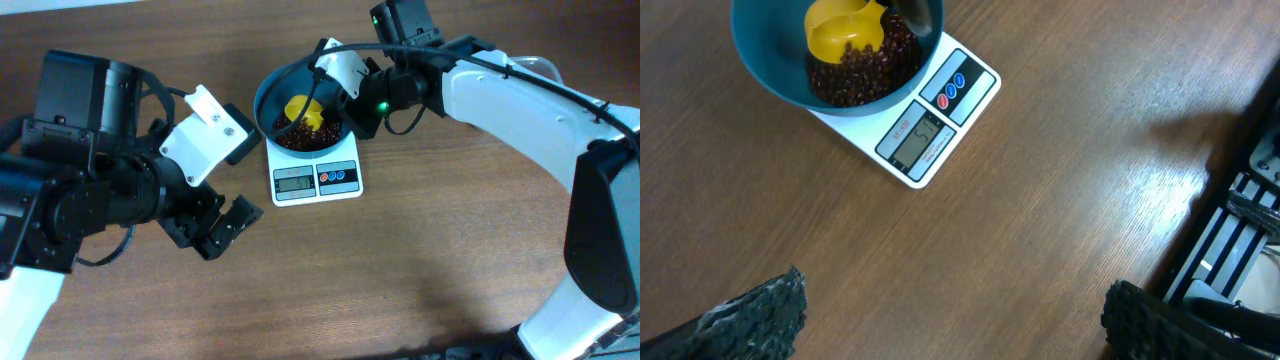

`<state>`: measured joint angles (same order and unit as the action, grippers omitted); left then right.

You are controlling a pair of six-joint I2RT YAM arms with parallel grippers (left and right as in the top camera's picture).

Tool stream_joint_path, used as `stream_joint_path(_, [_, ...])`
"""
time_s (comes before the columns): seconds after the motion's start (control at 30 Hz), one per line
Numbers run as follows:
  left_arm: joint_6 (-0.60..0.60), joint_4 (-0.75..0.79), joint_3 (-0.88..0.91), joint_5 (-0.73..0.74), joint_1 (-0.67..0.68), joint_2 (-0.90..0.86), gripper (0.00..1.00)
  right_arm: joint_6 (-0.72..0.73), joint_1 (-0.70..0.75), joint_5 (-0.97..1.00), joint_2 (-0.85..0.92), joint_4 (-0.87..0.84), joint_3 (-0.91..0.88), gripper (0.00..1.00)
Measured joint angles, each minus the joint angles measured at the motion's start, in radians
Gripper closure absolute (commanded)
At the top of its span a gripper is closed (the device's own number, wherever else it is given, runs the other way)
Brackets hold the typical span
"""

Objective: Scoop item into bowl and weigh 50g on scale
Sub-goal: 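Move the scoop over the teal bowl and tip beans in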

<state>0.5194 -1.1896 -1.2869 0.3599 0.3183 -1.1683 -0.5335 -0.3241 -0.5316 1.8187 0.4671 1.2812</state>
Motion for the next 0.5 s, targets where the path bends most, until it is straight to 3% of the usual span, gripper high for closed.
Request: stream_joint_path(0.5, [0.0, 0.0, 0.0, 0.0, 0.0, 0.0, 0.02, 0.213, 0.115, -0.208, 0.0, -0.007, 0.0, 0.96])
